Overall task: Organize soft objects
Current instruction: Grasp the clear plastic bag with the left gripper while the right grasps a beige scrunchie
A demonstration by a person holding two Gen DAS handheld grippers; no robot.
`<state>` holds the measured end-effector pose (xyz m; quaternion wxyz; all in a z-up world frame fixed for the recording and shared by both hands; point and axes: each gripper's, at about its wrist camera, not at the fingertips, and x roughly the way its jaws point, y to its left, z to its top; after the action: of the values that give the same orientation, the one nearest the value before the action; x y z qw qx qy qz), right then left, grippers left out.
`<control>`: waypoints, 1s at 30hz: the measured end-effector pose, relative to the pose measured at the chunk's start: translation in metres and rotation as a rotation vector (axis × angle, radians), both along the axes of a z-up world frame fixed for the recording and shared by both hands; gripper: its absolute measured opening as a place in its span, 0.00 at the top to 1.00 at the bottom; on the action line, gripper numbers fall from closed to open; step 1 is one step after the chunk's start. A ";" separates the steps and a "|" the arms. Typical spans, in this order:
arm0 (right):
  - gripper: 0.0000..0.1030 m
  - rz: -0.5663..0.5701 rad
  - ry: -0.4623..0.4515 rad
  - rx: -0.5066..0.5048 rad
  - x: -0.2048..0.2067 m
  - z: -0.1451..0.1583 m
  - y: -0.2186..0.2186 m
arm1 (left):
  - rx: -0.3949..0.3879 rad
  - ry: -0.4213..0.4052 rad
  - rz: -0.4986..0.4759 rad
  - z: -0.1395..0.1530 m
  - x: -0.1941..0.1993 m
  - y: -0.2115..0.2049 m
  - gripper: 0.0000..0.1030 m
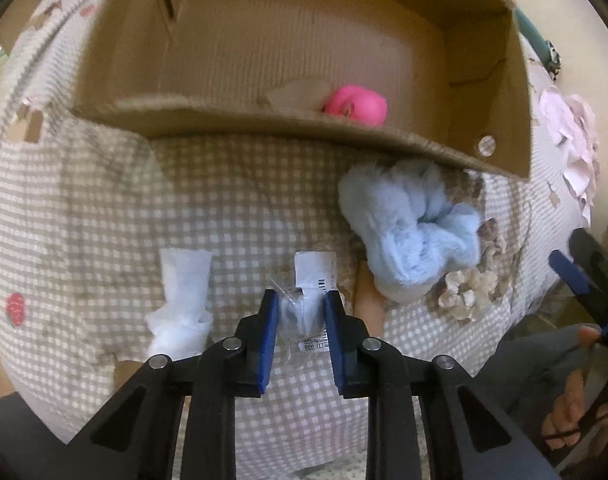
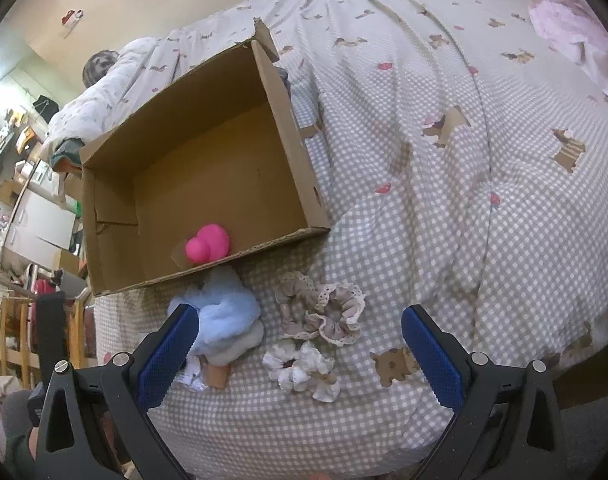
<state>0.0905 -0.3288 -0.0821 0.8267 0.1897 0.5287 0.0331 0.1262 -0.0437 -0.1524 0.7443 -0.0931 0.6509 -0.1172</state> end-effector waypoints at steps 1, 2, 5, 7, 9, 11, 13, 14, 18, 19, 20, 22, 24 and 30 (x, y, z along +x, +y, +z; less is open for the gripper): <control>0.00 0.003 0.010 0.016 0.001 -0.001 -0.002 | 0.003 -0.011 0.005 0.007 0.001 0.000 0.87; 0.00 0.005 0.022 0.036 0.002 -0.003 -0.005 | 0.005 -0.026 0.013 0.012 -0.002 0.004 0.87; 0.00 0.003 0.068 0.082 0.003 -0.013 -0.010 | 0.017 -0.091 0.044 0.032 -0.010 0.016 0.88; 0.00 0.012 0.112 0.112 0.005 -0.023 -0.010 | 0.019 -0.134 0.064 0.044 -0.015 0.023 0.88; 0.00 0.039 0.145 0.103 0.007 -0.031 -0.005 | 0.048 -0.184 0.083 0.054 -0.020 0.031 0.88; 0.08 0.093 0.178 0.077 0.008 -0.039 0.007 | 0.053 -0.206 0.113 0.060 -0.023 0.043 0.88; 0.18 0.147 0.218 0.058 0.009 -0.048 0.019 | 0.056 -0.220 0.137 0.066 -0.025 0.058 0.88; 0.20 0.163 0.234 0.044 0.008 -0.052 0.024 | 0.060 -0.224 0.149 0.068 -0.025 0.064 0.88; 0.38 0.199 0.262 -0.046 0.011 -0.063 0.038 | 0.073 -0.216 0.158 0.070 -0.019 0.080 0.88; 0.55 0.209 0.265 -0.064 0.012 -0.065 0.040 | 0.078 -0.215 0.158 0.069 -0.019 0.080 0.88; 0.61 0.223 0.278 -0.080 0.013 -0.068 0.043 | 0.083 -0.214 0.159 0.068 -0.018 0.080 0.88; 0.68 0.235 0.289 -0.093 0.012 -0.072 0.046 | 0.082 -0.216 0.163 0.069 -0.018 0.080 0.88; 0.75 0.247 0.275 -0.105 0.009 -0.069 0.048 | 0.079 -0.219 0.161 0.069 -0.018 0.079 0.88; 0.82 0.266 0.231 -0.046 -0.007 -0.053 0.047 | 0.101 -0.212 0.157 0.066 -0.019 0.077 0.88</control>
<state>0.0836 -0.2817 -0.1347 0.7529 0.1018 0.6412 0.1079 0.1069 0.0330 -0.0861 0.8194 -0.0932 0.5645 -0.0347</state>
